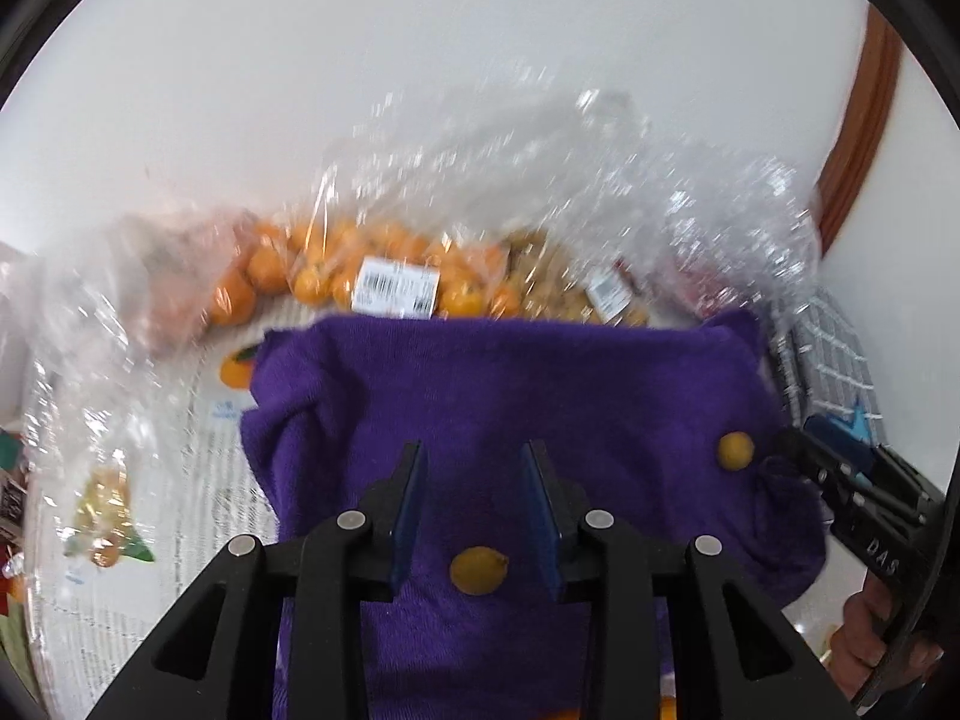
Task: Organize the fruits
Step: 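Lower the yellow fruits onto the purple towel and open both tools, then move the right tool to a tangerine beside the towel and grasp it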
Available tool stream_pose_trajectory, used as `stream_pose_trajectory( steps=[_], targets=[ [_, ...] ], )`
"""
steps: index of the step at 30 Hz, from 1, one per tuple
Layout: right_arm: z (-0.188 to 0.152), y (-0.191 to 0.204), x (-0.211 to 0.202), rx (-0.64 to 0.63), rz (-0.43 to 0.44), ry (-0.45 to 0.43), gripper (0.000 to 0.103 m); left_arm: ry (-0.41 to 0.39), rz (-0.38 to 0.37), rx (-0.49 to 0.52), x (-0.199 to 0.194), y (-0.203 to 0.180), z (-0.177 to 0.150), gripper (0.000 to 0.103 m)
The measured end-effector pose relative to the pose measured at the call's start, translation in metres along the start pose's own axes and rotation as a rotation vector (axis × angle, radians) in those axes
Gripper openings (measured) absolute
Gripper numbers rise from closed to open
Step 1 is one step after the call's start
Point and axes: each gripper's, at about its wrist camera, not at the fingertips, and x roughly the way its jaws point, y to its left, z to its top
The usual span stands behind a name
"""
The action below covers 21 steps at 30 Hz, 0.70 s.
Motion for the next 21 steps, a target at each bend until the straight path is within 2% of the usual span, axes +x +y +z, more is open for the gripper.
stream_pose_trajectory(
  steps=[3,6,9,12,15,21],
  targets=[
    [-0.004,0.002,-0.022,0.002,-0.002,-0.019,0.054,-0.041,-0.002,-0.001,-0.025,-0.003,-0.003,0.032],
    [-0.014,-0.002,-0.043,0.02,-0.042,-0.044,0.059,-0.066,0.024,0.005,-0.043,-0.006,-0.013,0.032],
    [-0.026,-0.011,-0.06,0.059,-0.045,-0.019,0.059,-0.07,0.054,0.013,-0.059,-0.005,-0.027,0.032],
    [-0.04,-0.021,-0.075,0.1,-0.032,-0.002,0.059,-0.077,0.043,0.003,-0.077,0.0,-0.039,0.032],
    [-0.055,-0.026,-0.087,0.114,-0.032,0.022,0.059,-0.094,0.066,0.013,-0.095,0.005,-0.055,0.032],
    [-0.084,-0.028,-0.103,0.102,-0.084,0.059,0.059,-0.083,0.068,-0.033,-0.118,0.026,-0.086,0.032]
  ],
)
